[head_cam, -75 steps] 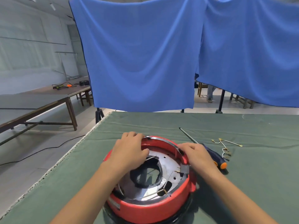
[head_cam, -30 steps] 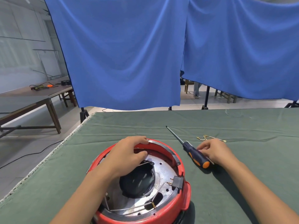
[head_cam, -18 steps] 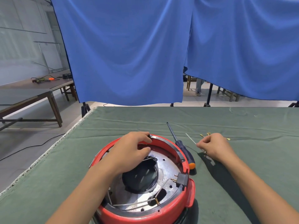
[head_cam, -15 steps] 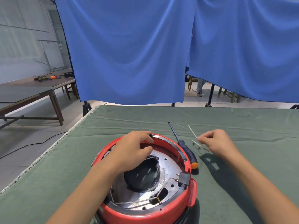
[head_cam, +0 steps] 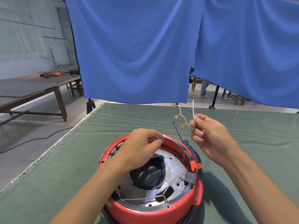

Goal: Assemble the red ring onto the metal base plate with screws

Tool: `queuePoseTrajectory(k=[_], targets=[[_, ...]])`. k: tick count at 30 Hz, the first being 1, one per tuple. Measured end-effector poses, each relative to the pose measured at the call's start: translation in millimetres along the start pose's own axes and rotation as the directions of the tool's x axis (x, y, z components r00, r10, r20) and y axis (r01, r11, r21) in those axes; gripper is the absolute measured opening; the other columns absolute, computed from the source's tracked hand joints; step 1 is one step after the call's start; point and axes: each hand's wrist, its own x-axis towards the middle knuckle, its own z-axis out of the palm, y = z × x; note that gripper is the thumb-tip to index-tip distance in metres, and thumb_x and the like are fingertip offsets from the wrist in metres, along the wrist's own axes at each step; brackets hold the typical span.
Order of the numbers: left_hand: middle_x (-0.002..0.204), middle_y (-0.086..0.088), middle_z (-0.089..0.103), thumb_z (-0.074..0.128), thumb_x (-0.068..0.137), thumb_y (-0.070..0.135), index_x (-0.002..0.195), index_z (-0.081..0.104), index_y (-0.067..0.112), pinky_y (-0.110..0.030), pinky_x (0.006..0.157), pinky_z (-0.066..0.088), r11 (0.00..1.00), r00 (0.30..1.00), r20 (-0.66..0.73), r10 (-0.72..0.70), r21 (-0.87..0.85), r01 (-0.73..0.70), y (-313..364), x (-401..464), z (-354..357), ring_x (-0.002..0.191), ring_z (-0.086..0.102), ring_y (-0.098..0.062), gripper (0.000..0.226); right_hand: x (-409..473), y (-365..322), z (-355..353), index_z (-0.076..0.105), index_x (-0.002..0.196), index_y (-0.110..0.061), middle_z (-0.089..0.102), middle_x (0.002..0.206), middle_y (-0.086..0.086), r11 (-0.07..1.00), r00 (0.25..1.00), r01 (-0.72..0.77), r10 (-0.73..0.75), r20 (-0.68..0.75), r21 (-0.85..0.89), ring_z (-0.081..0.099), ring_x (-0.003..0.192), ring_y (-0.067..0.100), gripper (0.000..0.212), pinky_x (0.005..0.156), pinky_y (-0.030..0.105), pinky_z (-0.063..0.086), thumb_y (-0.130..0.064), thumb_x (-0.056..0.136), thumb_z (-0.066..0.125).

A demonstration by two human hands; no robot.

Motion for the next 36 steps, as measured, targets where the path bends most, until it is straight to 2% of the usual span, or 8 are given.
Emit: queuePoseTrajectory(k=[4, 9, 19, 23, 27, 29, 32, 36], targets=[[0.094, 0.008, 0.074, 0.062, 0.084, 0.015, 0.098, 0.072, 0.023, -0.024, 0.085, 0.05, 0.97, 0.999, -0.046, 0.016, -0.243, -0.026, 9, -1, 0, 0.091, 0.067, -0.004, 0.019, -5, 14, 14, 0.049, 0.092, -0.008, 0.053, 0.061, 0.003, 0.99, 0.99, -0.127, 0.123, 0.071, 0.056, 0.035, 0.035, 0.003, 0.009, 0.031, 0.013, 0.03, -0.003, 0.097, 0.043], [0.087, -0.006, 0.075, 0.061, 0.075, 0.019, 0.091, 0.073, 0.014, -0.025, 0.072, 0.055, 0.795, 0.998, -0.014, -0.065, -0.605, 0.044, 18, -4, -3, 0.075, 0.069, -0.018, 0.02, -7, 16, 16, 0.049, 0.099, -0.005, 0.054, 0.062, 0.004, 0.985, 0.981, -0.171, 0.171, 0.096, -0.002, 0.037, 0.036, 0.005, 0.008, 0.033, 0.014, 0.033, 0.0, 0.095, 0.044], [0.06, -0.004, 0.068, 0.054, 0.092, 0.003, 0.076, 0.07, 0.005, -0.022, 0.041, 0.045, 0.786, 0.97, -0.106, -0.22, -0.608, 0.112, 14, -1, -7, 0.045, 0.056, -0.015, 0.023, -11, 16, 19, 0.054, 0.092, -0.005, 0.066, 0.063, 0.004, 0.982, 0.987, -0.147, 0.154, 0.054, -0.116, 0.048, 0.039, 0.009, 0.006, 0.035, 0.017, 0.039, -0.002, 0.088, 0.059], [0.046, -0.003, 0.058, 0.052, 0.093, 0.002, 0.065, 0.062, 0.002, -0.016, 0.032, 0.031, 0.789, 0.943, -0.131, -0.307, -0.589, 0.175, 10, 1, -7, 0.034, 0.045, -0.011, 0.03, -12, 20, 21, 0.049, 0.075, -0.011, 0.051, 0.055, -0.003, 0.968, 0.998, -0.01, -0.004, -0.056, -0.252, 0.039, 0.038, 0.011, 0.021, 0.035, 0.02, 0.034, -0.007, 0.083, 0.068], [0.041, -0.005, 0.048, 0.053, 0.093, 0.003, 0.056, 0.055, 0.003, -0.011, 0.032, 0.027, 0.824, 0.942, -0.138, -0.307, -0.534, 0.19, 7, 1, -8, 0.03, 0.037, -0.006, 0.036, -15, 20, 22, 0.054, 0.07, -0.009, 0.045, 0.05, -0.004, 0.918, 0.988, 0.143, -0.155, -0.004, -0.371, 0.034, 0.034, 0.009, 0.02, 0.035, 0.018, 0.027, -0.01, 0.085, 0.068], [0.038, -0.003, 0.044, 0.052, 0.093, 0.003, 0.055, 0.052, 0.003, -0.011, 0.033, 0.025, 0.833, 0.949, -0.109, -0.296, -0.516, 0.201, 7, 1, -7, 0.029, 0.034, -0.006, 0.038, -17, 23, 24, 0.061, 0.07, -0.012, 0.05, 0.05, -0.007, 0.824, 0.971, 0.231, -0.226, 0.072, -0.518, 0.039, 0.035, 0.005, 0.016, 0.036, 0.015, 0.031, -0.011, 0.085, 0.068], [0.035, 0.0, 0.038, 0.049, 0.093, 0.002, 0.055, 0.048, 0.003, -0.013, 0.033, 0.023, 0.838, 0.951, -0.089, -0.296, -0.501, 0.214, 7, 1, -7, 0.028, 0.028, -0.006, 0.038, -19, 29, 27, 0.068, 0.071, -0.026, 0.061, 0.063, -0.013, 0.552, 0.925, 0.371, -0.291, 0.245, -0.747, 0.05, 0.05, -0.003, 0.014, 0.051, 0.008, 0.036, -0.017, 0.082, 0.071], [0.046, -0.003, 0.034, 0.049, 0.093, 0.002, 0.053, 0.046, 0.004, -0.015, 0.036, 0.02, 0.853, 0.947, -0.112, -0.303, -0.476, 0.216, 7, 2, -10, 0.032, 0.023, -0.006, 0.039, -21, 35, 24, 0.066, 0.072, -0.035, 0.061, 0.084, -0.013, 0.375, 0.9, 0.434, -0.211, 0.381, -0.819, 0.052, 0.059, 0.001, 0.013, 0.063, 0.016, 0.04, -0.026, 0.078, 0.073]])
